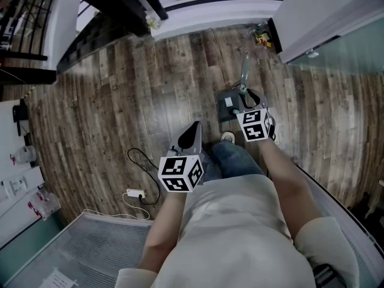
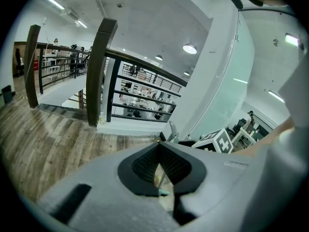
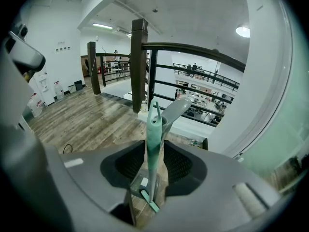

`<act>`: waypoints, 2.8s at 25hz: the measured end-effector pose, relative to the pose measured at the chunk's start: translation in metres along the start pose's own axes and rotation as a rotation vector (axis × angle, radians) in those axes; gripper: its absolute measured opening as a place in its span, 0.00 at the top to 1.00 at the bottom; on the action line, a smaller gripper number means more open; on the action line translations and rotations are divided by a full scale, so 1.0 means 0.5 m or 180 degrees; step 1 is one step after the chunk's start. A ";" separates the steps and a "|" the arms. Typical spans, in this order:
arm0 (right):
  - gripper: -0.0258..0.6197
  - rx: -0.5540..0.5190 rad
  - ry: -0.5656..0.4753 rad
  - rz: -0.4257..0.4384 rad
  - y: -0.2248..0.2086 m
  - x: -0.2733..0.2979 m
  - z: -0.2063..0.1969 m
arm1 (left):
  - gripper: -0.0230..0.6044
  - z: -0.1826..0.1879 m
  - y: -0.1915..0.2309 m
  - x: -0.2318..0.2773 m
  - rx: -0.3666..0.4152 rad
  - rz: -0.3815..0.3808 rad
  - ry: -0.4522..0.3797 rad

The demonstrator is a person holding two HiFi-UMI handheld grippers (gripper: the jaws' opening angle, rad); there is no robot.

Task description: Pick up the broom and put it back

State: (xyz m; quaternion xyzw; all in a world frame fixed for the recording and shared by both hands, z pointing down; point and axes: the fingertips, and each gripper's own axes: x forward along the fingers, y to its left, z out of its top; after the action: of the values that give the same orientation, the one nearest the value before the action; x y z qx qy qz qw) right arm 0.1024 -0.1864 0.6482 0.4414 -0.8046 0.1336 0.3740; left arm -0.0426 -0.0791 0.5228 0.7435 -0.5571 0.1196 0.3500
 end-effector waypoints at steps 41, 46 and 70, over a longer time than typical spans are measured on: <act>0.95 0.0449 -0.0917 0.0102 0.033 -0.361 0.121 | 0.96 0.037 -0.131 -0.020 0.0390 -0.0543 -0.0045; 0.95 0.0488 -0.0976 0.0170 0.035 -0.400 0.119 | 0.96 0.036 -0.148 -0.022 0.0430 -0.0575 -0.0072; 0.95 0.0500 -0.1089 0.0332 0.054 -0.439 0.102 | 0.96 0.031 -0.181 -0.043 0.0497 -0.0627 -0.0153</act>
State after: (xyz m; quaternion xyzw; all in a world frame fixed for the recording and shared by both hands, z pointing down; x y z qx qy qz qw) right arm 0.1285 -0.0645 0.4584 0.4432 -0.8654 0.1383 0.1887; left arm 0.0290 -0.0608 0.4644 0.8223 -0.4786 0.1098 0.2877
